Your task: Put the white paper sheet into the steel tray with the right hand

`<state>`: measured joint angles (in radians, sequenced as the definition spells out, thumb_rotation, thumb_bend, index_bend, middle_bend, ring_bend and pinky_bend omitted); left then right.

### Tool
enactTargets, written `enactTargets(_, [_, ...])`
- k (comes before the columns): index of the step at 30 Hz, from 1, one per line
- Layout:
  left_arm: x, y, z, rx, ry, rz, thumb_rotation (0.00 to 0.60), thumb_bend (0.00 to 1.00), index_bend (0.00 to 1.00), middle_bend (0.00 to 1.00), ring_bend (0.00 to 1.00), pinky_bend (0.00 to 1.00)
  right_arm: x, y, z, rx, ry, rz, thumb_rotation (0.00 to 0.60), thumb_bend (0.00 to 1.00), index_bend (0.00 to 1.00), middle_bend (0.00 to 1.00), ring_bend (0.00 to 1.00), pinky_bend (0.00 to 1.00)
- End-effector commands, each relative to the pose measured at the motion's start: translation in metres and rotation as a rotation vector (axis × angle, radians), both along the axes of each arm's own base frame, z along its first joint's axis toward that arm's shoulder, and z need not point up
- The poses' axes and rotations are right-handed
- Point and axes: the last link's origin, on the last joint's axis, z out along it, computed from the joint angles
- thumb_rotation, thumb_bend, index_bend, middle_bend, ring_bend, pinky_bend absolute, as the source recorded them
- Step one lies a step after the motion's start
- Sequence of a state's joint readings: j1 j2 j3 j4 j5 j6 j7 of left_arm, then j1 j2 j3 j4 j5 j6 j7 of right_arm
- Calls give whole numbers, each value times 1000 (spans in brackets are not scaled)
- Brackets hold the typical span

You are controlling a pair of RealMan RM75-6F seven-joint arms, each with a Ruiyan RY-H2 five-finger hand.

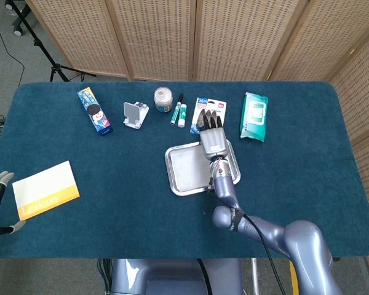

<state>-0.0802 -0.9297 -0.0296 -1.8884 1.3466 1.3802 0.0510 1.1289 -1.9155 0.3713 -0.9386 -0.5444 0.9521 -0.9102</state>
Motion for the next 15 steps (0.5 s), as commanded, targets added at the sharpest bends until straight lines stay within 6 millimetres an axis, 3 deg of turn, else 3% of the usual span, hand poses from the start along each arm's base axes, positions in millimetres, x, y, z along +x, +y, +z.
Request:
enactTargets(1, [0,0,0,0,0,-1,600,0,0,0,0,0,1,0,3,-7,-5,0,600,517,298,0,0,0])
enactTargets(9, [1,-1,-1,-5,1,-8,600,0,0,0,0,0,16,10,17,6,-81,67,600,517,299,0,0,0])
enactTargets(15, [3,-3,-3,-12,2,-18,600,0,0,0,0,0,21,35,28,108,-176,155,600,525,298,0,0,0])
